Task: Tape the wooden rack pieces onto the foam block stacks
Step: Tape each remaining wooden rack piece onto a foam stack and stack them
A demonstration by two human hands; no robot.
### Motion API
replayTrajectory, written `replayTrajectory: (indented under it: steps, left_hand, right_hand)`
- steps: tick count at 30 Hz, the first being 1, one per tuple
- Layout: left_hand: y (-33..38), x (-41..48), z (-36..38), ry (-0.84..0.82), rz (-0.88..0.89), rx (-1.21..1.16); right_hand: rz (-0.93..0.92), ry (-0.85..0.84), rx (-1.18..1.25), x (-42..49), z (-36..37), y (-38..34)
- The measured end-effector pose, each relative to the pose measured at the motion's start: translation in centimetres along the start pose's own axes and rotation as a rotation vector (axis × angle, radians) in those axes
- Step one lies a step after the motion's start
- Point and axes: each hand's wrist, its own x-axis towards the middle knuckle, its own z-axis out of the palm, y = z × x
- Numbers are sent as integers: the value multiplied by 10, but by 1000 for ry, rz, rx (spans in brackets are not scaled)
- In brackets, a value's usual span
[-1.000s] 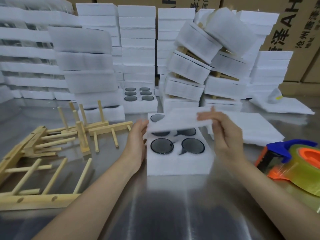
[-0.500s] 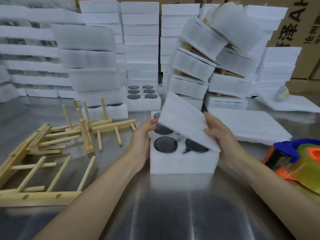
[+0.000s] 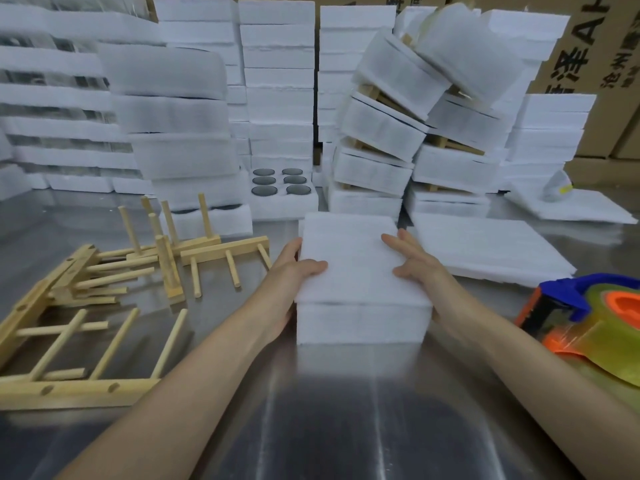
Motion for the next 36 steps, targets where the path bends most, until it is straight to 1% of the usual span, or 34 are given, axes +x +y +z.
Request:
replayTrajectory:
  steps: [4,7,10,11,15,20,22,25,29,30,31,32,33,34,35,36]
  left_hand:
    - [-2,0,-3,-65,9,51]
    - [-3,1,-8,-125,22,177]
    - [-3,2,-10,-132,4,275]
    - [-2,2,-9,-117,-3,280]
    - [-4,3,-6,-27,-61,166]
    - [-4,2,-2,43,-57,199]
    - [-3,1,-1,68,-38,177]
    - [-2,-1,1,37,-36,109]
    - [-1,0,-1,12,-36,201]
    - [0,1,-3,18,-23,261]
    - [1,1,-7,35,21,381]
    - [1,2,-11,67,104,590]
    - [0,4,-17,129,202,834]
    - [-3,5,-23,223,281,1086]
    - [-6,7,-28,329,315,1306]
    - [-8,10,-32,417,292,1469]
  right_hand:
    - [41,13,41,-3,2,-4]
    - [82,9,87,-4,1,-8]
    - [111,10,133,-5,1,-9]
    - [113,16,135,-5,1,-9]
    - [127,31,128,-6,2,-12]
    - [121,72,120,-5,5,-13]
    - [121,89,126,-5,6,-12]
    - [158,114,131,-5,6,-11]
    - [175,71,57,-7,6,-16]
    - [163,39,27,-9,5,-18]
    - [143,4,-20,-10,4,-22]
    - [104,-23,-115,-12,2,-25]
    - [33,-42,-284,-14,0,-27]
    - [-75,-40,-490,-16,-3,-29]
    - [-209,-24,-677,-18,-5,-31]
    - [-336,-10,-815,-20,-4,-34]
